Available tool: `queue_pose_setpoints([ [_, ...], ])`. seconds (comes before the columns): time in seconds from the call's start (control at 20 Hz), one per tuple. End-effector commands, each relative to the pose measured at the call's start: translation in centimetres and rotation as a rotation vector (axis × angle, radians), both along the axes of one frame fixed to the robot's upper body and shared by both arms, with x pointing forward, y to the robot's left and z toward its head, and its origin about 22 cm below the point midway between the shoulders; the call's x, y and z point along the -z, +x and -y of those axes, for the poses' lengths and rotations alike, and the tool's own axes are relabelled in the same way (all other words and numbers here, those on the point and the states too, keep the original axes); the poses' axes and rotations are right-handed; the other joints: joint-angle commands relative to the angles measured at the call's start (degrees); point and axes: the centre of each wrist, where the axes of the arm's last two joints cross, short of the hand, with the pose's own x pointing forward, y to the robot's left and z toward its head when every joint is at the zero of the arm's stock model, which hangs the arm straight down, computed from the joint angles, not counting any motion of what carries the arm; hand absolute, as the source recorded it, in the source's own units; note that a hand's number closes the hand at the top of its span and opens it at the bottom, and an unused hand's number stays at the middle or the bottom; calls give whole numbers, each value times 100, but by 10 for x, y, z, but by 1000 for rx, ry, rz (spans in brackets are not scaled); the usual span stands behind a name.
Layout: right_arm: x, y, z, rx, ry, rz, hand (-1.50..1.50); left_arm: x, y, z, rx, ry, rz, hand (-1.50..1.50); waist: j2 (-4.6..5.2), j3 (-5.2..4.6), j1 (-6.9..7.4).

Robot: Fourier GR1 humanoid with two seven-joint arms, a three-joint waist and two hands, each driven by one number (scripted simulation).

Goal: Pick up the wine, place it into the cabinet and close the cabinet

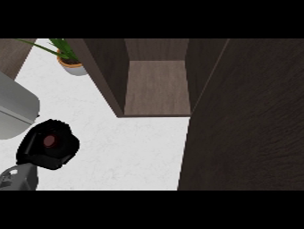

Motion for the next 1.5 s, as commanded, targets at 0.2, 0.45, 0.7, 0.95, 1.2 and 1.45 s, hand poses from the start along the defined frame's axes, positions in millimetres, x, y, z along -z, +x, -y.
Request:
queue_pose_setpoints([
  [0.2,-7,-33,3,10,19,39,-150,15,-21,32,-83,-14,79,150,-10,-10,57],
  [0.45,-12,-14,6,-22,24,32,-150,-10,-13,27,-171,47,184,150,-6,-9,92],
  [0.7,-11,-29,12,-4,15,36,-150,-35,-9,45,-222,49,267,150,-17,-5,76],
  [0.95,-7,-24,12,-19,13,17,-150,-66,-16,63,-116,-58,262,150,-9,-5,77],
  [1.2,0,-8,9,6,30,13,-150,-123,-12,99,-44,-99,238,150,-13,-1,90],
  [1.45,-6,-18,6,-10,25,9,-150,-151,-14,126,-34,-60,230,150,-4,-9,51],
])
